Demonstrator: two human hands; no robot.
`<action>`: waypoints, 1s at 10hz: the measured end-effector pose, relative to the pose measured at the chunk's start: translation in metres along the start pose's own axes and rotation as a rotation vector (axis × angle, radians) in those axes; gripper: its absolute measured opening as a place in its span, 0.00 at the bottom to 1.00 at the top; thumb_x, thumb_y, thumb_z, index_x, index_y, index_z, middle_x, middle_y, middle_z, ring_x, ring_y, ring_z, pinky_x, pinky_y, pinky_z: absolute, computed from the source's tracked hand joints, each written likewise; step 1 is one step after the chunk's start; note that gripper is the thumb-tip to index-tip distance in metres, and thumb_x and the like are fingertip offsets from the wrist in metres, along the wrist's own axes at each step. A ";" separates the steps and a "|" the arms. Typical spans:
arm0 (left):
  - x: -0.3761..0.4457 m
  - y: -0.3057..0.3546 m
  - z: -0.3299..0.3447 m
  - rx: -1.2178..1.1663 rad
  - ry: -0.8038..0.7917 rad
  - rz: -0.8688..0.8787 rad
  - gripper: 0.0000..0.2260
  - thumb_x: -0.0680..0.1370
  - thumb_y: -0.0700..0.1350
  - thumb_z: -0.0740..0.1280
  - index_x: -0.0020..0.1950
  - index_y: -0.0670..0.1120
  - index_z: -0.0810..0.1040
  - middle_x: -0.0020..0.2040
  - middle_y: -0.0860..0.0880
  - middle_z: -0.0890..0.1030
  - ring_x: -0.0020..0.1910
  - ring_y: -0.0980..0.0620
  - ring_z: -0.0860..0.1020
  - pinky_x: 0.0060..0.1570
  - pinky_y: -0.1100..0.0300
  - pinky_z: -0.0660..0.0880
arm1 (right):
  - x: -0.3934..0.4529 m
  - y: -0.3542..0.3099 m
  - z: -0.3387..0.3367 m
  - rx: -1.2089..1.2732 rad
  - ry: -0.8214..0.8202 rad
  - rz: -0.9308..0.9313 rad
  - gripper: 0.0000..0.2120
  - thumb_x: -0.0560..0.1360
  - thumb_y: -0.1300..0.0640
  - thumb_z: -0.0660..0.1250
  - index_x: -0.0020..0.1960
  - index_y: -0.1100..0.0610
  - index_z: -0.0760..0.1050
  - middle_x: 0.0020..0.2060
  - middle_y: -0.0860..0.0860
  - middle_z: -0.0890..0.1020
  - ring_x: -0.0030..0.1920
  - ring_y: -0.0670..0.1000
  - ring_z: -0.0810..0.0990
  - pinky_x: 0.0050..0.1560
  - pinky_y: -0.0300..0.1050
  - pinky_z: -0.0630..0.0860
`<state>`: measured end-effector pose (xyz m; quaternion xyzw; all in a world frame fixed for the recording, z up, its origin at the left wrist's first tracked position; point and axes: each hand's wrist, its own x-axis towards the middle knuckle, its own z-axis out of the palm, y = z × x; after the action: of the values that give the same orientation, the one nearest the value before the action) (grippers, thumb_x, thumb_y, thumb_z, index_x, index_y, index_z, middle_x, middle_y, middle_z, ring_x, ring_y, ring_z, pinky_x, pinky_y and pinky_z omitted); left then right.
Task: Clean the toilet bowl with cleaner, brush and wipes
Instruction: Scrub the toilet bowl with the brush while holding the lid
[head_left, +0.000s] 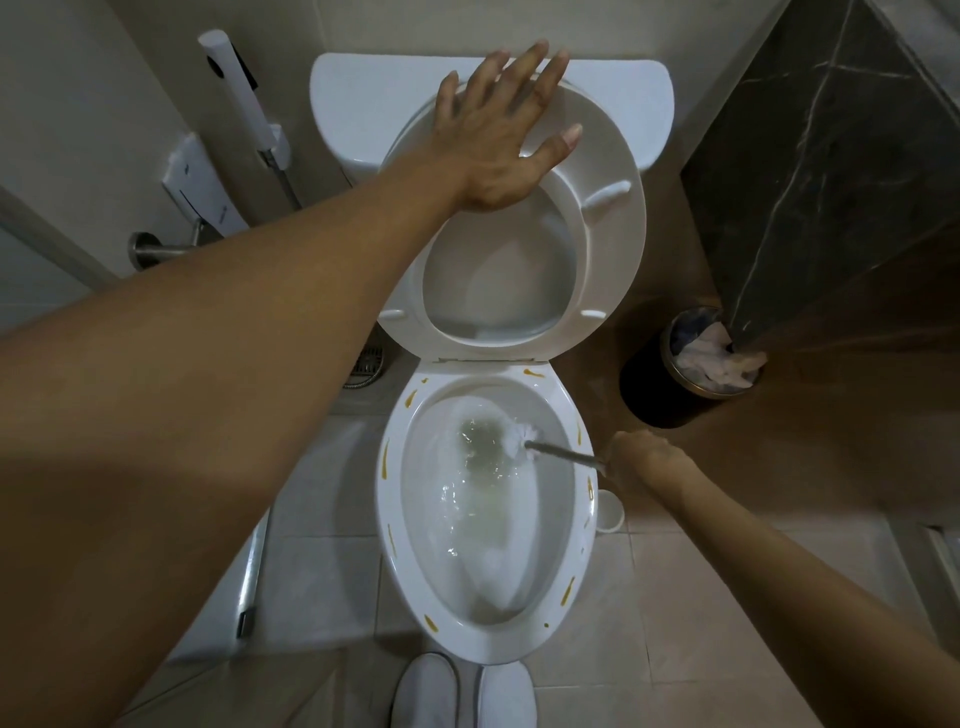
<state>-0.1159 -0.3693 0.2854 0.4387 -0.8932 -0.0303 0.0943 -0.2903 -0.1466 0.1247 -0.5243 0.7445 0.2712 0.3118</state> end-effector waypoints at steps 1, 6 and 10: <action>0.000 0.000 0.000 -0.005 -0.001 -0.005 0.30 0.80 0.63 0.44 0.78 0.53 0.40 0.79 0.51 0.42 0.77 0.46 0.42 0.72 0.41 0.41 | -0.009 0.001 0.001 -0.067 -0.166 -0.057 0.15 0.77 0.54 0.63 0.63 0.54 0.77 0.50 0.51 0.82 0.43 0.52 0.80 0.46 0.43 0.78; -0.001 0.001 0.001 0.012 0.009 -0.011 0.30 0.80 0.63 0.45 0.78 0.52 0.42 0.79 0.50 0.43 0.77 0.45 0.43 0.72 0.40 0.41 | 0.005 -0.042 0.017 0.395 -0.079 -0.174 0.14 0.81 0.50 0.58 0.64 0.49 0.76 0.39 0.52 0.76 0.27 0.49 0.71 0.24 0.40 0.69; -0.001 0.001 0.000 -0.006 0.001 -0.009 0.30 0.80 0.63 0.45 0.78 0.53 0.40 0.79 0.51 0.42 0.77 0.46 0.42 0.72 0.41 0.40 | -0.005 -0.015 0.046 0.685 0.024 0.053 0.17 0.81 0.50 0.57 0.65 0.54 0.74 0.39 0.56 0.76 0.28 0.51 0.72 0.26 0.41 0.71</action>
<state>-0.1164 -0.3680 0.2859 0.4425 -0.8910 -0.0334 0.0958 -0.2665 -0.1148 0.0969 -0.3727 0.8095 0.0073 0.4536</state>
